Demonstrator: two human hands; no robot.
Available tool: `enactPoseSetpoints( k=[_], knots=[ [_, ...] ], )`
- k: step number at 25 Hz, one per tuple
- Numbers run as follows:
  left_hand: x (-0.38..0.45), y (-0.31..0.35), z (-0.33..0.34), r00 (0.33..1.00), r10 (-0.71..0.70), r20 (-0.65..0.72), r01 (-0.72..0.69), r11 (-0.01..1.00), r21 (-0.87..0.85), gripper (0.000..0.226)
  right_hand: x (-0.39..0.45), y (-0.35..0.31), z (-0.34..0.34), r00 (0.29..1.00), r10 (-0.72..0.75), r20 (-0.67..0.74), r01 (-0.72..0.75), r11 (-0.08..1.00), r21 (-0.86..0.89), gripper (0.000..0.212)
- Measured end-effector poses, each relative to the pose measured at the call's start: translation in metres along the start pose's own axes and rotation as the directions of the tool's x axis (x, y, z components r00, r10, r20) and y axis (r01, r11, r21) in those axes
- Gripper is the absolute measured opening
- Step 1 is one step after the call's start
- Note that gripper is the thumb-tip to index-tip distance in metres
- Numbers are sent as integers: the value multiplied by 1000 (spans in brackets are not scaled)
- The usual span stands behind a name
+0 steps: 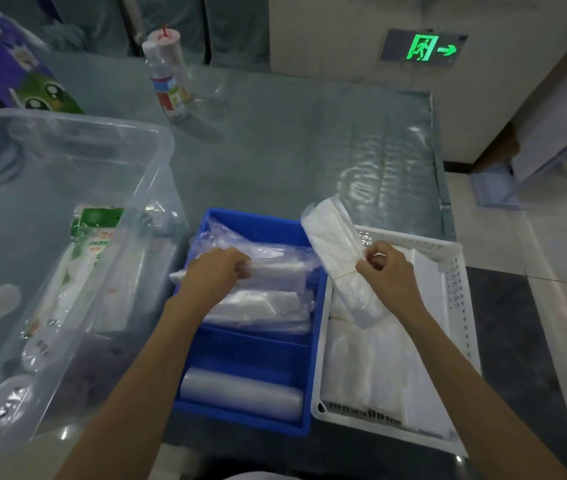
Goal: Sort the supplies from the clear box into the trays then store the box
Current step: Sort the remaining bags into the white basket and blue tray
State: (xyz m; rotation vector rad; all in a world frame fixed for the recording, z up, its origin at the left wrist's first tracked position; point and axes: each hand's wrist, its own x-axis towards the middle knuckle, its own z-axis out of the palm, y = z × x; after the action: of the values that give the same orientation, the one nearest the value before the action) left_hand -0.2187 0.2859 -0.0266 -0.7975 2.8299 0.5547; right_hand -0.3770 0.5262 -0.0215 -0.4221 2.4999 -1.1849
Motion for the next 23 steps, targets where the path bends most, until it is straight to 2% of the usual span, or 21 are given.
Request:
enactPoseSetpoints(
  k=[3,13,17,21,23],
  knots=[
    [10,9,8,1000,-7,-9,8,995,94,14,11,3,-1,1000,-8,1,8,1000,19,12],
    [13,10,9,1000,-28,-10,29,979,204,20,28,6,1,998,-43,53,40,998,51,10],
    [12,24,24,1000,23,15,-26,968,251,15,28,2,4,996,-67,58,65,997,42,9],
    [6,22,37,994,90,65,-105,948,299,32,26,6,6,997,-56,61,54,998,34,10],
    [4,18,39,990,95,107,-123,946,301,33,22,8,8,997,-50,65,47,998,36,10]
  ],
)
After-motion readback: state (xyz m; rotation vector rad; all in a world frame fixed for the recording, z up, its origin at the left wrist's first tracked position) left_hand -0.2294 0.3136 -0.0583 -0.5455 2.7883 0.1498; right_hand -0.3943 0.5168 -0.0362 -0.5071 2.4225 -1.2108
